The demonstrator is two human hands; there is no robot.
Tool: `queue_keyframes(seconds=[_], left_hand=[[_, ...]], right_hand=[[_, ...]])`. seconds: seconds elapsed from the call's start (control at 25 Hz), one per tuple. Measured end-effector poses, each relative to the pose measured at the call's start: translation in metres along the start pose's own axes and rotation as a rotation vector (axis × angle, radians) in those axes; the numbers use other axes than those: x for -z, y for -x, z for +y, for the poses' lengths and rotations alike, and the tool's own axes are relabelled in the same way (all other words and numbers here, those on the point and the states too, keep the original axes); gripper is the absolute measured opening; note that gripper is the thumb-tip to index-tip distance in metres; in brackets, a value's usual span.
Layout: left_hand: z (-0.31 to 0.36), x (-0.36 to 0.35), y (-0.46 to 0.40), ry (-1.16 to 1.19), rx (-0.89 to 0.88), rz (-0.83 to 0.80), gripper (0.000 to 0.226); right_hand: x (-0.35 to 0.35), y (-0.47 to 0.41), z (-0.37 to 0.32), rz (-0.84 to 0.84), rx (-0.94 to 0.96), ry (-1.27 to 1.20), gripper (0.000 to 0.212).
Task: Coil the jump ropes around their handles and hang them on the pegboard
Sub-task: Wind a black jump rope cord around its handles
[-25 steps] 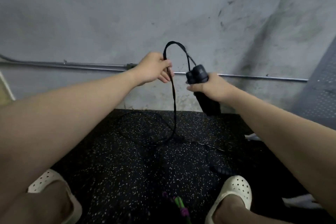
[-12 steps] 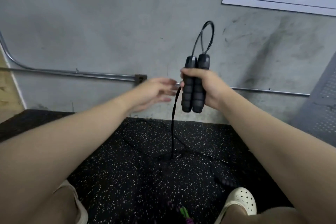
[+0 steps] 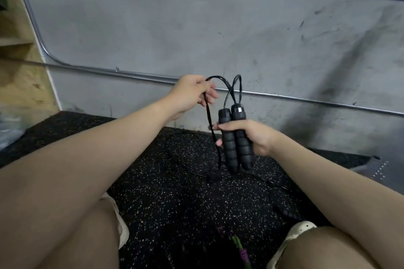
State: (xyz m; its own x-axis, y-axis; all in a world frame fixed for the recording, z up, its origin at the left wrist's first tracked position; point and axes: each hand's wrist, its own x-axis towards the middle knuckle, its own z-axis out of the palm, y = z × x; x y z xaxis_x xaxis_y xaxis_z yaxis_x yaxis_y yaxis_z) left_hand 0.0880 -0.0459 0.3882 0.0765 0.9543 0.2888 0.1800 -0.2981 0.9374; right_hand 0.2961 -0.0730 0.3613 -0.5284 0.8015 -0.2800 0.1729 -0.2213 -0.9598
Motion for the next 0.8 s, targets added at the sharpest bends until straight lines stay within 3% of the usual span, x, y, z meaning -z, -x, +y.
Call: queue_keyframes(seconds=[0.08, 0.24, 0.44, 0.56, 0.72, 0.8], left_hand=[[0.003, 0.006, -0.005, 0.083, -0.003, 0.05, 0.023], [0.003, 0.013, -0.002, 0.313, 0.062, 0.09, 0.033], [-0.022, -0.021, 0.024, 0.026, 0.151, -0.378, 0.032], [-0.028, -0.03, 0.028, -0.123, 0.147, -0.421, 0.008], [-0.038, -0.026, 0.023, -0.136, 0.234, -0.382, 0.027], [-0.045, -0.02, 0.01, -0.268, 0.2, -0.331, 0.028]], right_hand=[[-0.01, -0.006, -0.004, -0.014, 0.053, -0.013, 0.018], [-0.013, -0.012, -0.033, 0.14, 0.292, -0.113, 0.007], [-0.003, -0.015, -0.082, 0.203, 0.451, -0.337, 0.006], [0.006, -0.022, -0.095, 0.254, 0.465, -0.393, 0.011], [0.018, -0.027, -0.101, 0.312, 0.457, -0.452, 0.016], [0.023, -0.028, -0.104, 0.333, 0.464, -0.48, 0.017]])
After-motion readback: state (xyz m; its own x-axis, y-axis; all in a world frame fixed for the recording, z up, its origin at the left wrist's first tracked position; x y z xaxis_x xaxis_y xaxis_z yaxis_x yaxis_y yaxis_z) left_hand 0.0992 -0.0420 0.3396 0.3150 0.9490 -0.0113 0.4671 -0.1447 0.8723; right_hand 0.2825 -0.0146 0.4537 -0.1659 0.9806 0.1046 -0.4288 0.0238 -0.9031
